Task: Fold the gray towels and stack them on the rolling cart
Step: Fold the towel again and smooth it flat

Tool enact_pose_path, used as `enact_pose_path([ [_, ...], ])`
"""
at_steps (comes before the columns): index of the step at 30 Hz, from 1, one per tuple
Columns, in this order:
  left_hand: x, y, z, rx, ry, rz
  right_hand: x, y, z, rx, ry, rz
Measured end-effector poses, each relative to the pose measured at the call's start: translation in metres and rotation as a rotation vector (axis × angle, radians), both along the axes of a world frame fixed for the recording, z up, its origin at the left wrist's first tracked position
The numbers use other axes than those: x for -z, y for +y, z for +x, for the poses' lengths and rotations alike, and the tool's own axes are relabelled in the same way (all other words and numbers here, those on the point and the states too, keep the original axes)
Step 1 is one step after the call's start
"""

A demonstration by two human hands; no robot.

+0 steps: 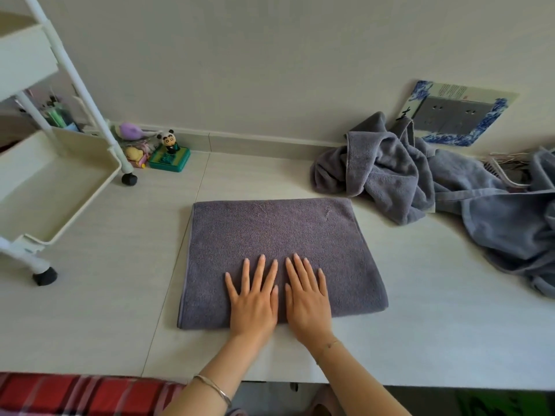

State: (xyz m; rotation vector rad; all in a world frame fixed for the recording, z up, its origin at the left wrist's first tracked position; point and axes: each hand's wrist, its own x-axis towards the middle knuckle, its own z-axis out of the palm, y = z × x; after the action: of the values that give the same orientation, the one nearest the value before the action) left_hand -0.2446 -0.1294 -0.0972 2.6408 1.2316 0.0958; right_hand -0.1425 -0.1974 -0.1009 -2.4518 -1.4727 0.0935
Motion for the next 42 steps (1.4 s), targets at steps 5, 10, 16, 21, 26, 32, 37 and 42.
enact_pose_path([
  [5,0.0,0.011,-0.034,-0.084,0.029,-0.006,0.002,-0.034,0.034,0.07,-0.052,-0.078],
  [10,0.0,0.02,-0.052,-0.149,0.06,-0.042,0.003,-0.066,0.071,0.178,-0.005,-0.124],
  [16,-0.008,0.023,-0.036,-0.092,0.079,-0.041,-0.019,-0.052,0.099,0.409,0.393,0.059],
  [21,-0.014,0.018,-0.023,-0.073,0.1,-0.07,-0.048,-0.028,0.124,0.647,0.782,0.148],
  [26,-0.007,0.016,-0.031,-0.017,0.097,-0.009,-0.06,-0.025,0.122,0.646,0.942,0.07],
  [32,-0.017,0.022,-0.033,-0.011,-0.067,0.047,-0.067,-0.044,0.127,0.48,1.115,-0.153],
  [37,-0.03,0.022,0.004,0.08,-0.085,0.027,-0.068,-0.04,0.126,0.522,1.145,0.031],
  [42,-0.022,0.009,0.033,0.264,0.101,-0.084,-0.076,-0.039,0.123,0.486,1.091,0.108],
])
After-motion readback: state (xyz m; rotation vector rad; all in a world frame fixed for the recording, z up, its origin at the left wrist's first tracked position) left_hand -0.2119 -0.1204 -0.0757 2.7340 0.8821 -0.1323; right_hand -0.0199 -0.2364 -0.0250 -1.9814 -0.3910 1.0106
